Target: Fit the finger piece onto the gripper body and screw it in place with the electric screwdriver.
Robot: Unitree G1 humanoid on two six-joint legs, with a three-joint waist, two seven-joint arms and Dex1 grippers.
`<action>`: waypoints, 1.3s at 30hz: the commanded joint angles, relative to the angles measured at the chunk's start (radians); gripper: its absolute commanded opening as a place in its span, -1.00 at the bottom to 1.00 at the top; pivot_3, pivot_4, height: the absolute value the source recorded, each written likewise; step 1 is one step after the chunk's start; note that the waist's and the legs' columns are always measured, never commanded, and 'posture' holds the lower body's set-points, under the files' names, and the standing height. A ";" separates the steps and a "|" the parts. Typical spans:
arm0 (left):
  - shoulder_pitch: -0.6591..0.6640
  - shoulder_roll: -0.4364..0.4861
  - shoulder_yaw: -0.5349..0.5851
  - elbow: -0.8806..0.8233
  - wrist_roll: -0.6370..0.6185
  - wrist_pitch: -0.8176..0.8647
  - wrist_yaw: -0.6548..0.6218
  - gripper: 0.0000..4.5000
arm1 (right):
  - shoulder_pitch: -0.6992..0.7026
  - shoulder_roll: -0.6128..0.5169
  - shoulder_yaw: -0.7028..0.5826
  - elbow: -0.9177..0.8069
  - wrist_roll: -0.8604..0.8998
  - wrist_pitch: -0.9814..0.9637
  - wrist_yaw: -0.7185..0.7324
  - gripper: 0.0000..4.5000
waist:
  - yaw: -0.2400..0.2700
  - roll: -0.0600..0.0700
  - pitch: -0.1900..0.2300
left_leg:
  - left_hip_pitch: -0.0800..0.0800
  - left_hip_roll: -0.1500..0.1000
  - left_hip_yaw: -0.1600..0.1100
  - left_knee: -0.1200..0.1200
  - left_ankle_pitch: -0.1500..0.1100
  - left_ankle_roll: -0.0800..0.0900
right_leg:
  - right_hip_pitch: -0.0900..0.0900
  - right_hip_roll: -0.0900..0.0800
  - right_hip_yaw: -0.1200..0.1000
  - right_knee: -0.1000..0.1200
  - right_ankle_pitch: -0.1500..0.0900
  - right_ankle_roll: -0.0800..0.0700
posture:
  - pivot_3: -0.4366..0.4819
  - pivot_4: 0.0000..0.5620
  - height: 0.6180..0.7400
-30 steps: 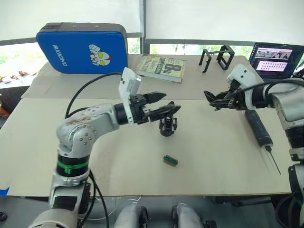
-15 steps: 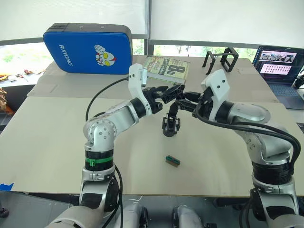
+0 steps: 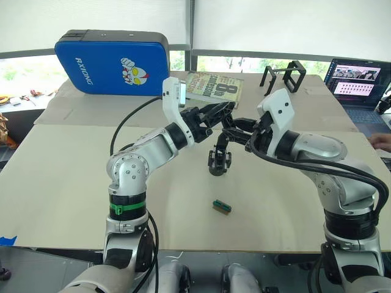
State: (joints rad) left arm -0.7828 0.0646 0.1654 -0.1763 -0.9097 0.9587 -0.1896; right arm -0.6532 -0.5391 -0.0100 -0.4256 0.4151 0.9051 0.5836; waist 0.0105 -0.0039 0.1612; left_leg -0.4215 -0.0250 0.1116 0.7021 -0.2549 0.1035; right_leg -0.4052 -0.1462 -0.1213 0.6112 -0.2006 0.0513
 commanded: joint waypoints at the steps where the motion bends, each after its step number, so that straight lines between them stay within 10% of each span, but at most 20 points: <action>1: -0.021 -0.004 -0.006 -0.028 -0.017 -0.017 -0.010 -0.29 | -0.028 -0.002 -0.023 -0.051 0.015 -0.005 -0.020 -0.50 | 0.000 0.000 0.000 | 0.000 0.000 0.000 0.000 0.000 0.000 | 0.000 0.000 0.000 0.000 0.000 0.000 | -0.05 -0.47 1.00; 5: -0.017 -0.008 -0.014 -0.014 -0.014 -0.005 -0.002 -1.00 | -0.039 -0.001 -0.021 -0.055 0.012 -0.024 -0.029 -0.50 | 0.001 0.000 0.000 | 0.000 0.000 0.000 0.000 0.000 0.000 | 0.000 0.000 0.000 0.000 0.000 0.000 | -0.05 -0.47 1.00; 15: -0.029 0.000 -0.021 -0.005 -0.015 -0.004 -0.028 -1.00 | -0.036 -0.023 -0.010 -0.068 -0.043 -0.134 -0.021 -0.50 | 0.000 0.000 0.000 | 0.000 0.000 0.000 0.000 0.000 0.000 | 0.000 0.000 0.000 0.000 0.000 0.000 | -0.05 -0.47 1.00; 20: -0.072 0.155 -0.064 0.002 -0.007 0.026 -0.211 -1.00 | -0.053 -0.094 -0.096 -0.107 0.138 -0.034 0.108 0.38 | -0.001 0.000 0.000 | 0.000 0.000 0.000 -0.001 0.000 0.000 | 0.000 0.000 0.000 0.000 0.000 0.000 | -0.05 -0.47 1.00; 30: -0.271 0.518 -0.157 0.087 -0.074 0.101 -0.845 -1.00 | -0.289 -0.323 -0.162 0.254 0.571 0.269 0.509 0.38 | -0.006 0.000 0.001 | 0.001 0.000 0.001 -0.004 0.000 0.000 | 0.000 0.000 0.001 -0.003 0.000 -0.001 | -0.05 -0.47 1.00; 39: -0.319 0.501 -0.168 0.099 -0.074 0.129 -0.899 -1.00 | -0.331 -0.234 -0.090 0.293 0.593 0.308 0.498 0.38 | -0.010 0.000 0.001 | 0.001 0.001 0.001 -0.004 0.000 0.000 | -0.001 -0.001 0.002 -0.001 0.000 -0.001 | -0.05 -0.47 1.00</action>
State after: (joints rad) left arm -1.0729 0.5716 -0.0185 -0.0640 -0.9736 1.0917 -1.0916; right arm -0.9631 -0.7680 -0.0849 -0.1071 0.9779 1.2043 1.0888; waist 0.0002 -0.0037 0.1620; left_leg -0.4209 -0.0243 0.1128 0.6981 -0.2549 0.1036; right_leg -0.4065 -0.1473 -0.1199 0.6104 -0.2011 0.0505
